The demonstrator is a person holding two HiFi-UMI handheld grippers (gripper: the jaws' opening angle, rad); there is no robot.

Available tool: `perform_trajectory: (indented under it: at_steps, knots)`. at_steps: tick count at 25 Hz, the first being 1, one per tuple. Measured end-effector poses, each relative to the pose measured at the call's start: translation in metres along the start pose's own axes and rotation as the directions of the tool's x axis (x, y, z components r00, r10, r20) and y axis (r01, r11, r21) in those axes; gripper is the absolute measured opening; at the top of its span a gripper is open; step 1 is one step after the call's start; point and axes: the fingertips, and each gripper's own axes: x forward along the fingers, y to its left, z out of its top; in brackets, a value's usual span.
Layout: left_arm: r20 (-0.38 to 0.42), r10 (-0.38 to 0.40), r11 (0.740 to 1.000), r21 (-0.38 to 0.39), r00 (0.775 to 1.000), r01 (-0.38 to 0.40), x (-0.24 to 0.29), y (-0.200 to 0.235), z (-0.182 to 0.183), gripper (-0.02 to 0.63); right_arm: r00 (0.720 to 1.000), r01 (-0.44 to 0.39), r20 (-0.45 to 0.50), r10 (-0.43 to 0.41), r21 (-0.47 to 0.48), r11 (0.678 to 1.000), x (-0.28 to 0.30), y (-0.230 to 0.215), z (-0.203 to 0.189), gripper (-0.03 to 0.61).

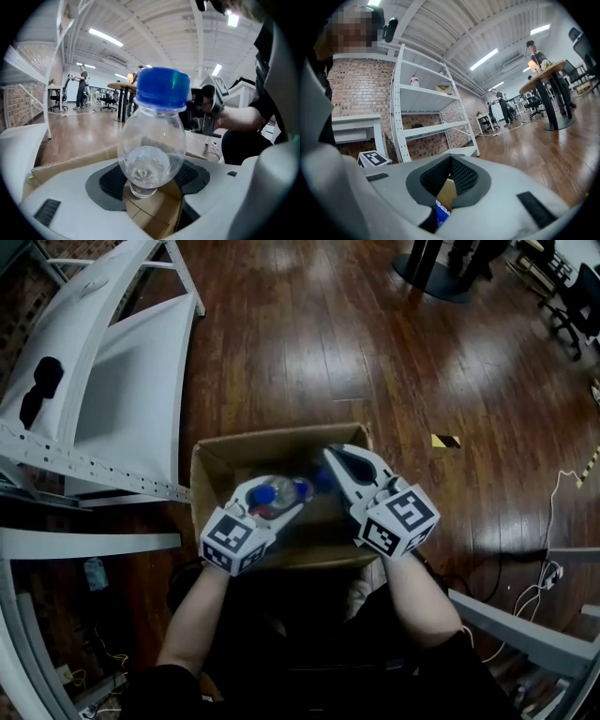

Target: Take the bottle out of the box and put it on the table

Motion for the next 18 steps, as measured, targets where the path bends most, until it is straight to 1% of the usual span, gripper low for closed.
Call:
perform_trajectory:
  at_steps: [2, 5, 6, 7, 8, 10, 12, 14, 15, 16, 18]
  knots:
    - [0.042, 0.031, 0.999, -0.011, 0.999, -0.030, -0.017, 0.009, 0.013, 0.290, 1.000, -0.021, 0.006, 0.021, 0.007, 1.000, 0.005, 0.004, 0.006, 0.005]
    - [0.062, 0.078, 0.995, 0.050, 0.995, -0.081, -0.036, 0.016, 0.037, 0.287, 0.999, -0.030, -0.013, 0.029, -0.047, 0.998, 0.012, 0.012, 0.011, 0.005]
    - [0.063, 0.090, 0.994, 0.059, 0.994, -0.094, -0.043, 0.016, 0.047, 0.285, 1.000, -0.018, -0.026, 0.017, -0.040, 0.999, 0.012, 0.014, 0.011, 0.005]
    - [0.064, 0.098, 0.994, 0.048, 0.993, -0.101, -0.052, 0.017, 0.058, 0.284, 0.999, -0.005, -0.040, 0.004, -0.011, 1.000, 0.010, 0.017, 0.015, 0.005]
    - [0.062, 0.104, 0.994, 0.020, 0.993, -0.106, -0.062, 0.019, 0.069, 0.284, 0.998, 0.003, -0.057, -0.002, 0.028, 1.000, 0.007, 0.022, 0.021, 0.005]
    - [0.047, 0.108, 0.994, -0.031, 0.993, -0.106, -0.084, 0.017, 0.092, 0.284, 0.995, 0.006, -0.096, 0.003, 0.083, 0.996, -0.003, 0.036, 0.043, 0.005]
    - [0.011, 0.103, 0.994, -0.023, 0.995, -0.103, -0.103, 0.007, 0.120, 0.284, 0.992, 0.015, -0.124, 0.000, 0.120, 0.993, -0.018, 0.049, 0.069, 0.005]
    - [-0.027, 0.097, 0.995, 0.017, 0.995, -0.096, -0.118, -0.006, 0.150, 0.284, 0.990, 0.051, -0.140, -0.030, 0.143, 0.988, -0.035, 0.058, 0.099, 0.005]
    - [-0.035, 0.094, 0.995, 0.024, 0.995, -0.094, -0.126, -0.011, 0.166, 0.284, 0.987, 0.071, -0.150, -0.050, 0.139, 0.988, -0.043, 0.063, 0.114, 0.005]
    - [-0.035, 0.094, 0.996, 0.015, 0.995, -0.093, -0.135, -0.015, 0.183, 0.284, 0.984, 0.087, -0.167, -0.067, 0.116, 0.989, -0.050, 0.070, 0.130, 0.005]
    - [-0.019, 0.100, 0.995, -0.022, 0.995, -0.100, -0.156, -0.023, 0.222, 0.284, 0.972, 0.098, -0.218, -0.091, 0.018, 0.995, -0.065, 0.092, 0.160, 0.005]
